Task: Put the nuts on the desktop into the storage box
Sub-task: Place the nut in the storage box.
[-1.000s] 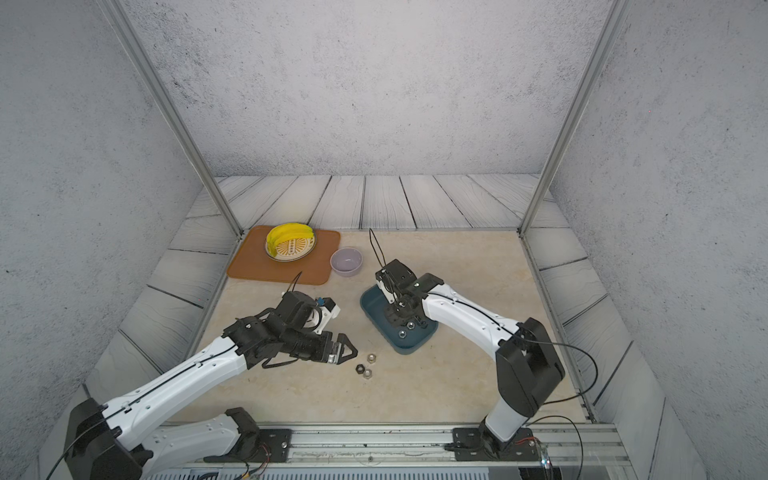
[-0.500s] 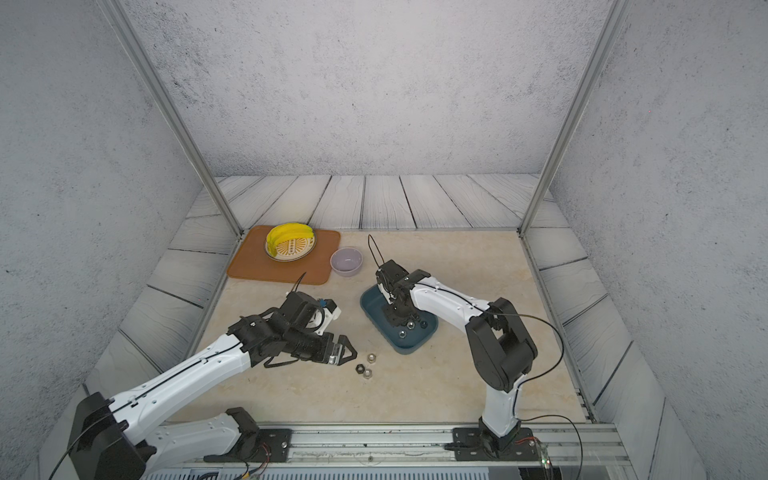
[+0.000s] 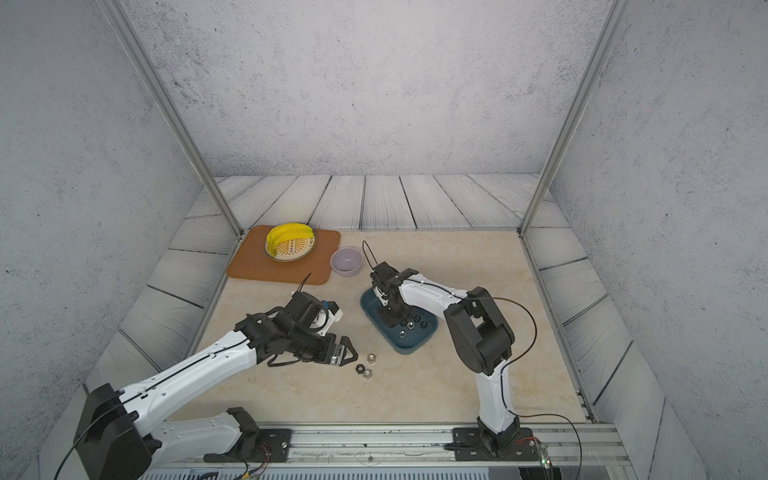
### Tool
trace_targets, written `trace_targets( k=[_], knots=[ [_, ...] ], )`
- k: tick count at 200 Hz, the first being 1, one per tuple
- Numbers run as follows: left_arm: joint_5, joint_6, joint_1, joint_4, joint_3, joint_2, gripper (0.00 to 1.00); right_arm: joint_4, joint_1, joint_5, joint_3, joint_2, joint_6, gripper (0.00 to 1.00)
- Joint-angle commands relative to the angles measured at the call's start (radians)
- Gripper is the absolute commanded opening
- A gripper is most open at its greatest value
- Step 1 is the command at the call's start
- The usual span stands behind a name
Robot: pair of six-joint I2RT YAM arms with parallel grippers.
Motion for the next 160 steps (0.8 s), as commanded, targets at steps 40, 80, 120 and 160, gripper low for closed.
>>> trace_targets(
  k=[40, 80, 120, 160],
  knots=[
    [-0.001, 0.013, 0.005, -0.017, 0.013, 0.008, 0.98, -0.081, -0.005, 0.046, 0.048, 0.042, 0.007, 0.16],
    [-0.007, 0.007, 0.007, -0.01, 0.014, 0.013, 0.98, -0.095, -0.003, 0.089, 0.051, 0.054, 0.016, 0.24],
    [-0.057, 0.001, 0.005, -0.019, 0.018, -0.013, 0.98, -0.106, -0.004, 0.084, 0.065, 0.046, 0.023, 0.41],
    [-0.094, 0.0, 0.007, -0.026, 0.011, -0.035, 0.98, -0.109, -0.004, 0.054, 0.068, 0.014, 0.029, 0.43]
  ],
)
